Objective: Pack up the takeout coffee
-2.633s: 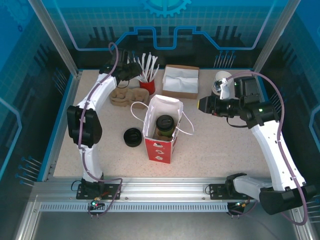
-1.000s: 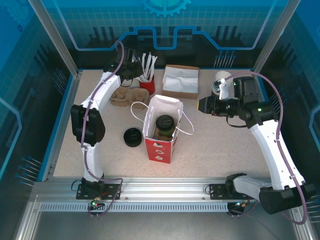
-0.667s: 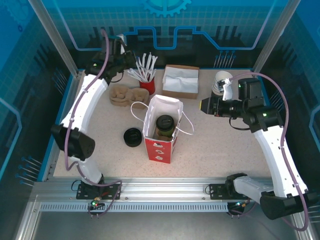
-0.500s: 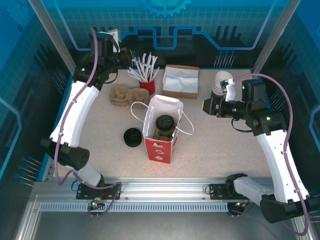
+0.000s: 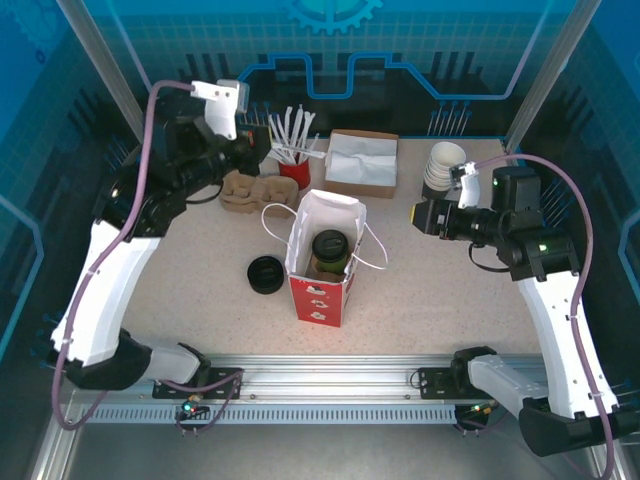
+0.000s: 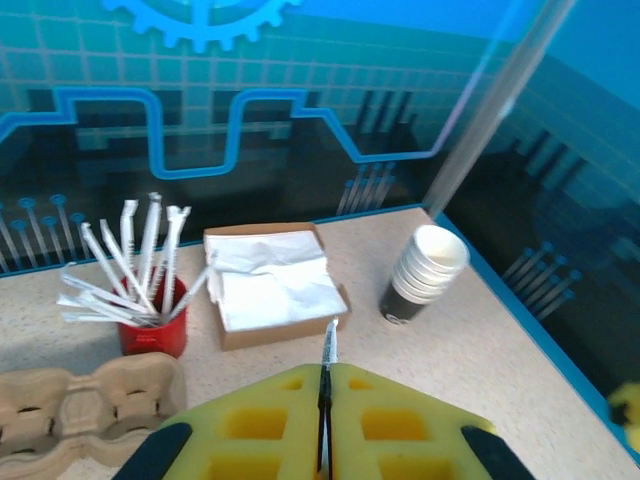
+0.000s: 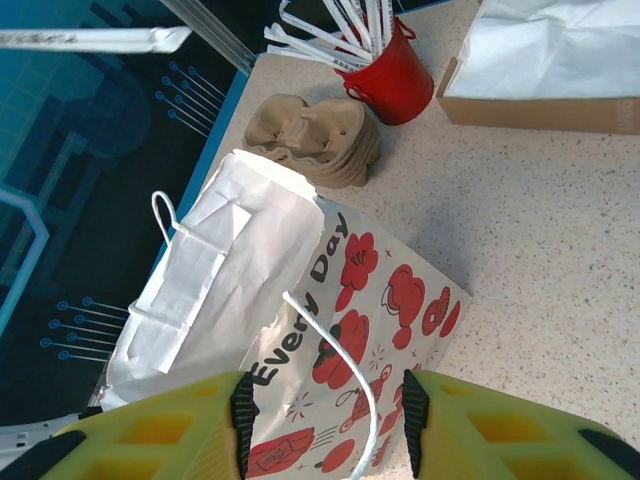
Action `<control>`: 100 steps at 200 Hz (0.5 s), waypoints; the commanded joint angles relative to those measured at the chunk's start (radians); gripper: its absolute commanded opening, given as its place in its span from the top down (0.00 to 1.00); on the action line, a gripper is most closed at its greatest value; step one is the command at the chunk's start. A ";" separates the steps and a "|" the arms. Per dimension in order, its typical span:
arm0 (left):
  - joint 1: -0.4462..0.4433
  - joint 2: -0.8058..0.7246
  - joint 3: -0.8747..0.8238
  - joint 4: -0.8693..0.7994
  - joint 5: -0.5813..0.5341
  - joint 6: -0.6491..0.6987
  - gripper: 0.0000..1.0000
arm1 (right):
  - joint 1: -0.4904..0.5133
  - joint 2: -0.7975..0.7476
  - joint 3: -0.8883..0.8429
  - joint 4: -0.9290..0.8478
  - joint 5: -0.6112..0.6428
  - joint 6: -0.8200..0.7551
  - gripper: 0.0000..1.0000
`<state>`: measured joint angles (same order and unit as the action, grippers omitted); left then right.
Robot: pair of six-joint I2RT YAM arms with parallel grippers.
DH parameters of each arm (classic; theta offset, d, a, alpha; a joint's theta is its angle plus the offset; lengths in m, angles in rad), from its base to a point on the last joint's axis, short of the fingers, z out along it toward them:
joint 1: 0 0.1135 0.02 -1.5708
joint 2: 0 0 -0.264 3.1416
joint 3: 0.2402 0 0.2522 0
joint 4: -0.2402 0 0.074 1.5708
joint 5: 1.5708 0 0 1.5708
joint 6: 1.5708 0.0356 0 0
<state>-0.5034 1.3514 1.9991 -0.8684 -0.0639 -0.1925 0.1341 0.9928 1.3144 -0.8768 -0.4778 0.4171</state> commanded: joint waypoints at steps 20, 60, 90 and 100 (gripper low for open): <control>-0.071 -0.071 -0.057 -0.180 0.048 0.018 0.94 | -0.024 -0.033 -0.048 0.016 -0.002 -0.025 0.54; -0.135 -0.087 -0.135 -0.290 0.087 0.014 0.94 | -0.035 -0.033 -0.068 0.021 0.006 -0.036 0.54; -0.182 -0.098 -0.240 -0.278 0.162 0.019 0.95 | -0.037 -0.017 -0.084 0.045 -0.010 -0.030 0.53; -0.196 -0.101 -0.274 -0.263 0.171 0.027 0.95 | -0.037 -0.010 -0.085 0.051 -0.020 -0.027 0.53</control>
<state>-0.6674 1.2655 1.7947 -1.1137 0.0303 -0.1833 0.1123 0.9722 1.2411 -0.8604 -0.4763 0.3988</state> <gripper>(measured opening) 0.049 0.466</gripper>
